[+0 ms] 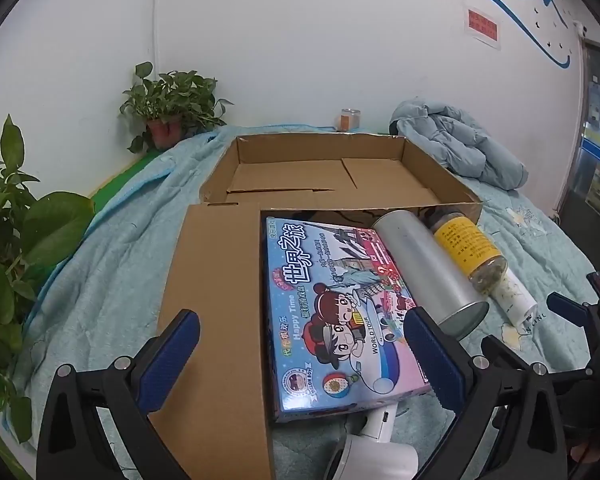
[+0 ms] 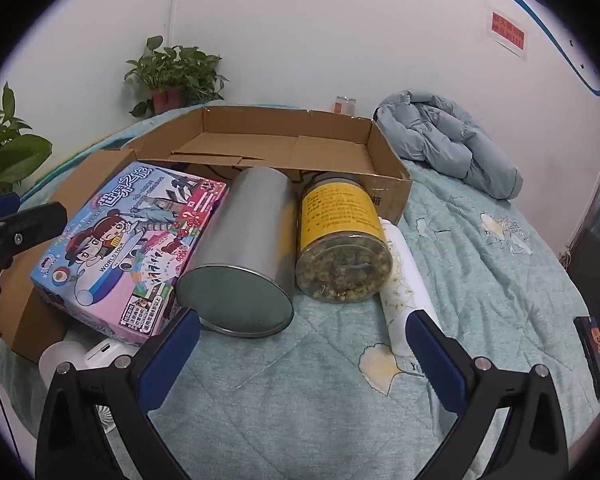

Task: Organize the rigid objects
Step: 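Move the right tool toward the cardboard box flap beside the game box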

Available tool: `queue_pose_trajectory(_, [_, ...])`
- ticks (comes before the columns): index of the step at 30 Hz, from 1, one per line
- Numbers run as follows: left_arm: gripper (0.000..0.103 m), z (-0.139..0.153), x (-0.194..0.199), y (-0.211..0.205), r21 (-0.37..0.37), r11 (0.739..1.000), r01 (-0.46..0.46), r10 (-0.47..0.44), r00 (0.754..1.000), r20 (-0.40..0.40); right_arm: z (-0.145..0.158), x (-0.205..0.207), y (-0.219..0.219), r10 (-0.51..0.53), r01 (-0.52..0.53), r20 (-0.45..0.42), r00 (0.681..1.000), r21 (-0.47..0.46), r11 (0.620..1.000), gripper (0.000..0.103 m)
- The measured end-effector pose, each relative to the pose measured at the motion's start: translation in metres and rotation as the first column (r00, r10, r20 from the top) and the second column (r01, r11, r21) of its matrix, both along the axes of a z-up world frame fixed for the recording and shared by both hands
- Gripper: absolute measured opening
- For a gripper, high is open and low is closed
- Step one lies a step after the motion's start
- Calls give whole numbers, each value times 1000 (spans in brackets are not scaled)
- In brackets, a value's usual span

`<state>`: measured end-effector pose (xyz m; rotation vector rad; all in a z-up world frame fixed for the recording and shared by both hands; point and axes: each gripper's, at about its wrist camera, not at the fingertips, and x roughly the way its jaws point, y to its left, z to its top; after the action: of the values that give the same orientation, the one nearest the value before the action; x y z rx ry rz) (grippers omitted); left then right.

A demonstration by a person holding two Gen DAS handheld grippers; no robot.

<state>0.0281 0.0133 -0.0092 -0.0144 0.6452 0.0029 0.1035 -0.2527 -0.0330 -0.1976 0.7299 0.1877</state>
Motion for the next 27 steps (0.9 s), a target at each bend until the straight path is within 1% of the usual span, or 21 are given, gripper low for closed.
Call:
queue_pose_trajectory(5, [103,-5,9,5,-15,1000,-19,19,999,-40,7,-25,-11,0,-1,-16,1000,-12,1000,102])
queue_pose_trajectory(10, [103,-6,14,7,-1,1000,-23,22,998,-59,14,-25,-12,4,-4,-22,1000,-2,1000,102])
queue_pose_trajectory(17, [103,0,24,13,-18,1000,-3,2,998,-62,18,-20,-11,15,-15,-19,1000,-6,1000,102])
queue_pose_trajectory(20, [103,4,28,19,-17,1000,-3,2,998,-56,20,-16,-8,48,-48,-16,999,-11,999,102])
queue_pose_trajectory(23, [103,8,33,33,-20,1000,-24,23,998,-57,22,-12,-2,92,-92,-16,996,1,996,102])
queue_pose_trajectory(27, [103,12,34,53,-51,998,-29,26,998,-50,27,-8,15,190,-190,-30,981,4,982,102])
